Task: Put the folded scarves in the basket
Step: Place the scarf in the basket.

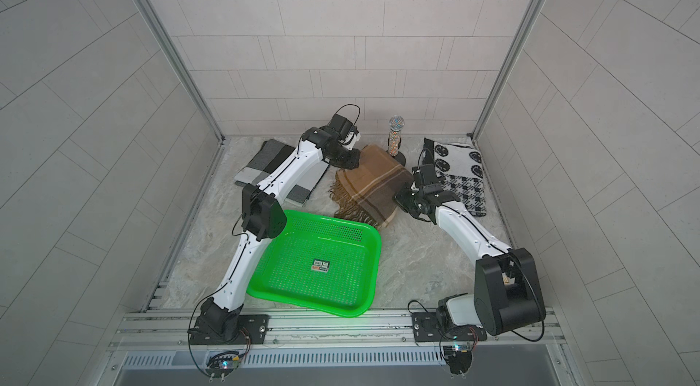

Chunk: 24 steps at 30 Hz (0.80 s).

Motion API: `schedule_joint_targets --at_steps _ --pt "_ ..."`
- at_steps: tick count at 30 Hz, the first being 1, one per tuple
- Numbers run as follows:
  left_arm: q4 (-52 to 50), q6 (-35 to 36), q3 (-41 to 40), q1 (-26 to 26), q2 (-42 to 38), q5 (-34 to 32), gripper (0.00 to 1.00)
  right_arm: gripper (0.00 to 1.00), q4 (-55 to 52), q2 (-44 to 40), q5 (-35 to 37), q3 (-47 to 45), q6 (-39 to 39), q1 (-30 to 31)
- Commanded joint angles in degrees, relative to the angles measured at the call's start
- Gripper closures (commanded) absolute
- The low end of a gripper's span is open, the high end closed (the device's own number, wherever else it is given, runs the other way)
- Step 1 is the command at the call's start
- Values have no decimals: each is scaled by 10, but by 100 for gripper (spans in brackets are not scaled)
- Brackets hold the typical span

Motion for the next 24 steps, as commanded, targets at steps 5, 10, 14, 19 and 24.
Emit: schedule_joint_targets --at_steps 5,10,14,19,24 --pt "-63 -13 13 27 -86 -52 100 100 -72 -9 22 91 -38 41" --pt "-110 -20 13 39 -139 -79 100 100 -105 -15 37 148 -49 78" --pt "-160 -31 1 50 -185 -99 100 100 -145 -32 64 189 -64 113" --pt "-128 -57 -148 58 -302 -129 100 100 -175 -51 55 200 -69 144" --pt "5 -113 -410 66 -474 -128 100 100 -190 -90 46 181 -69 166"
